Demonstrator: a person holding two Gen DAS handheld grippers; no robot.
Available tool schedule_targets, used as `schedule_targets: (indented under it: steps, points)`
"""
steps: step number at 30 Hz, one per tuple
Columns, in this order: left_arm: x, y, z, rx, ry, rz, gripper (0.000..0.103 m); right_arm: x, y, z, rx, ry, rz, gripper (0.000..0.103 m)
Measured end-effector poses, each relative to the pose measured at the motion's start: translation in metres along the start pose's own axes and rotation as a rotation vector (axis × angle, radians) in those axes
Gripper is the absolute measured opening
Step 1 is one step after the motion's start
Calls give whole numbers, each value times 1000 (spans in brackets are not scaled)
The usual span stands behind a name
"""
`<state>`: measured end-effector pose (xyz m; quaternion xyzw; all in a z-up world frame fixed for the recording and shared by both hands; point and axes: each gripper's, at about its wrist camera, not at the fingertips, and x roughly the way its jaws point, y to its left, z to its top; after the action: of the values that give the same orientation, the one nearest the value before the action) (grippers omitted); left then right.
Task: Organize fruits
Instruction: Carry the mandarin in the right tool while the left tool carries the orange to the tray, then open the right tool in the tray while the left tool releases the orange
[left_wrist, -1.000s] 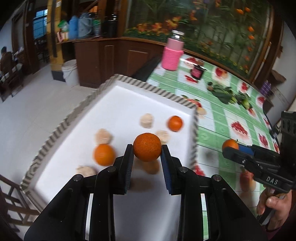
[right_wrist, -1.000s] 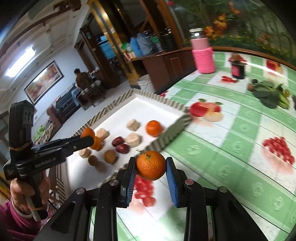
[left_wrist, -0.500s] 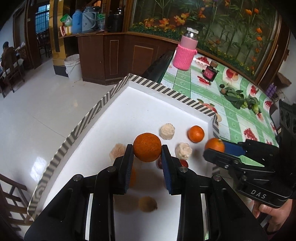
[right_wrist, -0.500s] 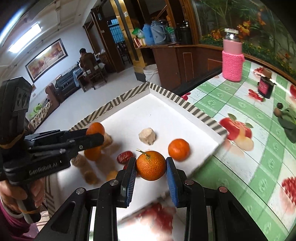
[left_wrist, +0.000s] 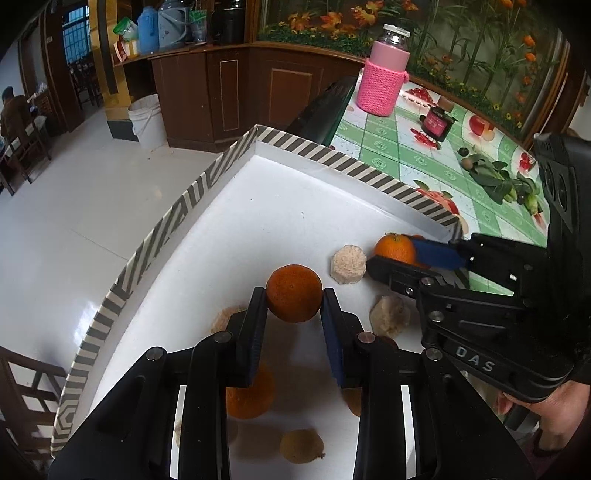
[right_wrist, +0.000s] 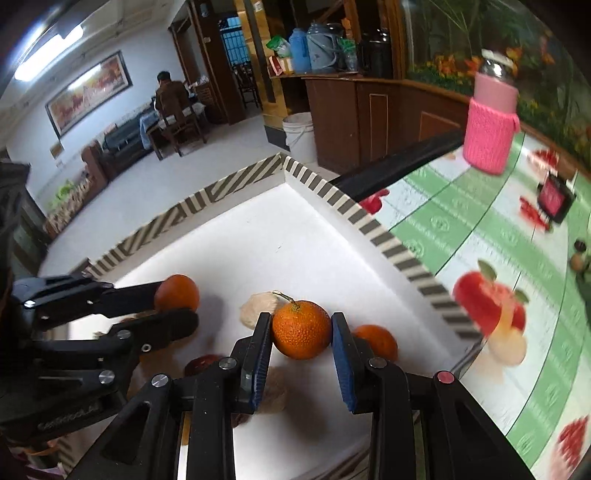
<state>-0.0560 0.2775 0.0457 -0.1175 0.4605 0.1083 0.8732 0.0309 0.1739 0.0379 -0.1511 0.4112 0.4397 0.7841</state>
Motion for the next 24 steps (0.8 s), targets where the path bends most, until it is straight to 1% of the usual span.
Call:
schedule_targets:
  steps: [3,6,8,14,18,21,22,24]
  points:
    - [5,0,1,3,18,8,29,3,2,0,-36,-11,-24,31]
    - [10,-2,1,5,37,11,29,3,1,-1,-38,-10,-17,31]
    - [10,-2,1,5,31,15,29,1,2,-3,-38,-11,-13,31]
    - [10,-5,0,14,28,39,29,-5,-5,-8,25,-30,30,31]
    - [6,-5,0,10,13,41,36,-13,-7,-11,53,-46,46,31]
    - [-1,-5,-1,9,-10,62,44,-23,-7,-12,63,-68,57,31]
    - [-2,-5,-1,9,-18,63,49,-27,-6,-13,66,-77,57,31]
    - [-9,-5,-3,3,-43,61,51,-35,-3,-15,68,-96,53,31]
